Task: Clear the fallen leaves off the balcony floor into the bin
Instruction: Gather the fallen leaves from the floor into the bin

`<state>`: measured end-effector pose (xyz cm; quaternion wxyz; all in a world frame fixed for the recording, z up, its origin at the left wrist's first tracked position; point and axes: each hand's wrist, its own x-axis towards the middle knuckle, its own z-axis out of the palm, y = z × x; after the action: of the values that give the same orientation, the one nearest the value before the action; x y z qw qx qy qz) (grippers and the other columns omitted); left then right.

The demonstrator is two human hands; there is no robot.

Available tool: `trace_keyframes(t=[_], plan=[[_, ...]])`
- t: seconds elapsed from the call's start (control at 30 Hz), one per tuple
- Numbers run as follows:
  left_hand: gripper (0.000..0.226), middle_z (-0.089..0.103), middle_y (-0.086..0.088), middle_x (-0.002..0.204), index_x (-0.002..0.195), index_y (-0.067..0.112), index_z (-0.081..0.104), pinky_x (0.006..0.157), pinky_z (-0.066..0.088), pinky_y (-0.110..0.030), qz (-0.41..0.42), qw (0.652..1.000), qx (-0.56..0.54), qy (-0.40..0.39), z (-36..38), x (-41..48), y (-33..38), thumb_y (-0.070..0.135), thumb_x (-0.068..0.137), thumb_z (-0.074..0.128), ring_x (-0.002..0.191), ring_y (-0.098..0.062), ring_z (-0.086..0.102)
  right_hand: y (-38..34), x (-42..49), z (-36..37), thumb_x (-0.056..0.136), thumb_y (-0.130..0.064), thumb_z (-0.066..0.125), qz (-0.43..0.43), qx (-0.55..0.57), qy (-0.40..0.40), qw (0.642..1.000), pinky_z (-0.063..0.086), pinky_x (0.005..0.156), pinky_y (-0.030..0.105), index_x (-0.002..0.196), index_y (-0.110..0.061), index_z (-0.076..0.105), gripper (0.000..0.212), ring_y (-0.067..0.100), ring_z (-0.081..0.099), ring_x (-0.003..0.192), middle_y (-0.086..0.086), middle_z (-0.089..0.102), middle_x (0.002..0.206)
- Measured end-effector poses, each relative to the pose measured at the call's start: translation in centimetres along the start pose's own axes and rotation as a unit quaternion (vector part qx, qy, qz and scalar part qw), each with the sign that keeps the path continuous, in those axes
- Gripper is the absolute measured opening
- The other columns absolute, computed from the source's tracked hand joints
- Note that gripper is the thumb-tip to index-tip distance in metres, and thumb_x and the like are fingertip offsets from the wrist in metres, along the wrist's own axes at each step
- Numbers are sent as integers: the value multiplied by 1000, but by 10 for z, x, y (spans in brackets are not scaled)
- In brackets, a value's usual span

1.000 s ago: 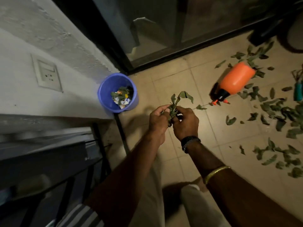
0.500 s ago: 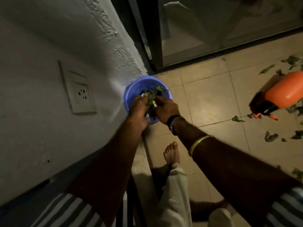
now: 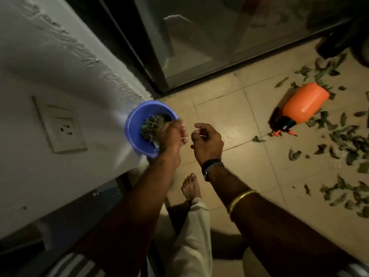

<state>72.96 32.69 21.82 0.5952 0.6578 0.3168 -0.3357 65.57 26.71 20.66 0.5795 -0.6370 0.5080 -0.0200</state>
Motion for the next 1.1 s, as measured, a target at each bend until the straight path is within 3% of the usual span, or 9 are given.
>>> trace_keyframes(t=[0.1, 0.33, 0.6, 0.83, 0.93, 1.0, 1.1], plan=[[10, 51, 5, 53, 86, 13, 64, 41, 33, -21, 10, 998, 36, -43, 44, -35, -26, 15, 95, 60, 48, -11, 42, 5, -1, -57, 86, -12, 66, -5, 29, 53, 998, 62, 71, 44, 103, -26, 73, 23, 13, 69, 75, -10, 68, 80], [8, 47, 4, 59, 90, 13, 63, 39, 28, -19, 30, 981, 135, -137, 151, -128, -100, 20, 94, 63, 48, -9, 38, 49, -17, -215, 84, -13, 67, -3, 81, 151, 985, 61, 65, 46, 98, -27, 73, 20, 13, 67, 70, -15, 66, 74], [7, 52, 1, 69, 96, 14, 64, 41, 32, -19, 6, 958, 203, -201, 279, -252, -221, 20, 94, 63, 51, -8, 43, 133, -50, -407, 83, -16, 68, 33, 139, 262, 954, 61, 65, 45, 95, -30, 72, 19, 13, 67, 68, -16, 67, 76], [16, 70, 0, 81, 110, 9, 64, 56, 53, -21, -57, 935, 203, -285, 377, -340, -306, 17, 98, 58, 70, -11, 71, 193, -59, -536, 78, -20, 68, 63, 152, 328, 930, 61, 75, 42, 97, -27, 71, 20, 10, 71, 81, -7, 72, 86], [21, 71, -4, 92, 116, 7, 64, 58, 53, -21, -66, 920, 236, -305, 405, -358, -327, 17, 99, 55, 77, -12, 70, 210, -62, -574, 82, -18, 70, 90, 164, 365, 912, 61, 78, 41, 98, -24, 72, 18, 8, 68, 83, -10, 71, 87], [19, 70, -4, 93, 113, 8, 64, 60, 54, -22, -71, 908, 269, -312, 425, -365, -341, 17, 100, 54, 80, -13, 69, 222, -61, -595, 78, -25, 70, 102, 174, 385, 901, 61, 75, 43, 95, -32, 71, 18, 10, 69, 85, -11, 71, 87], [18, 71, -7, 102, 112, 10, 65, 75, 58, -31, -80, 888, 314, -325, 459, -369, -363, 17, 100, 54, 95, -22, 69, 241, -56, -627, 75, -31, 68, 122, 193, 423, 877, 62, 71, 45, 89, -42, 69, 17, 12, 71, 83, -14, 71, 86]])
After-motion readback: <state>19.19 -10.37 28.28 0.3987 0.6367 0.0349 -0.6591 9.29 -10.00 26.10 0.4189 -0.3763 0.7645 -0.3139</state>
